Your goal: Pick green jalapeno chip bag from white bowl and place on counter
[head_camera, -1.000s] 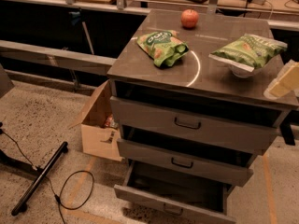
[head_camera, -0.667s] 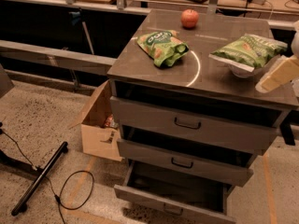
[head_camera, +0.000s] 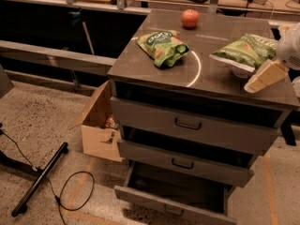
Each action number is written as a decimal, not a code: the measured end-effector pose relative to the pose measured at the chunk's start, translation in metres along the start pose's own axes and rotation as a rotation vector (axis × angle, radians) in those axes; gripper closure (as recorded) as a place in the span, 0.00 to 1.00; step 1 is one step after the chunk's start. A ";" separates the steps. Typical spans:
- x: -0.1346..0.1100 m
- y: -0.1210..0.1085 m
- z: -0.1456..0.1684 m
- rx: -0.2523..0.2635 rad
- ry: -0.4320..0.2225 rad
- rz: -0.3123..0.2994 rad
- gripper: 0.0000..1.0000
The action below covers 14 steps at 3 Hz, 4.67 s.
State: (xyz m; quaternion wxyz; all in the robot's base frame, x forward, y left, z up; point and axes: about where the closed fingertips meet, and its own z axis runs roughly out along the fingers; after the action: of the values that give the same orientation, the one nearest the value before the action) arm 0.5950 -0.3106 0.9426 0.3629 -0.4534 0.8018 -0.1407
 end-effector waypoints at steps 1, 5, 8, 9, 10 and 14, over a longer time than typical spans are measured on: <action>-0.003 -0.010 0.027 0.025 -0.007 -0.042 0.01; -0.005 -0.022 0.046 0.004 -0.001 -0.137 0.92; -0.058 -0.108 0.035 0.237 -0.030 -0.171 1.00; -0.075 -0.134 0.037 0.304 -0.042 -0.191 1.00; -0.088 -0.152 0.052 0.341 -0.042 -0.200 1.00; -0.092 -0.207 0.174 0.381 0.056 -0.168 0.61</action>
Offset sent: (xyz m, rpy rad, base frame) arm 0.0595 -0.0007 -0.0289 -0.0849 -0.0400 0.0935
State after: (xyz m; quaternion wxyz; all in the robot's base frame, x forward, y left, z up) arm 0.8782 -0.3298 0.9782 0.4065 -0.4378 0.7299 -0.3322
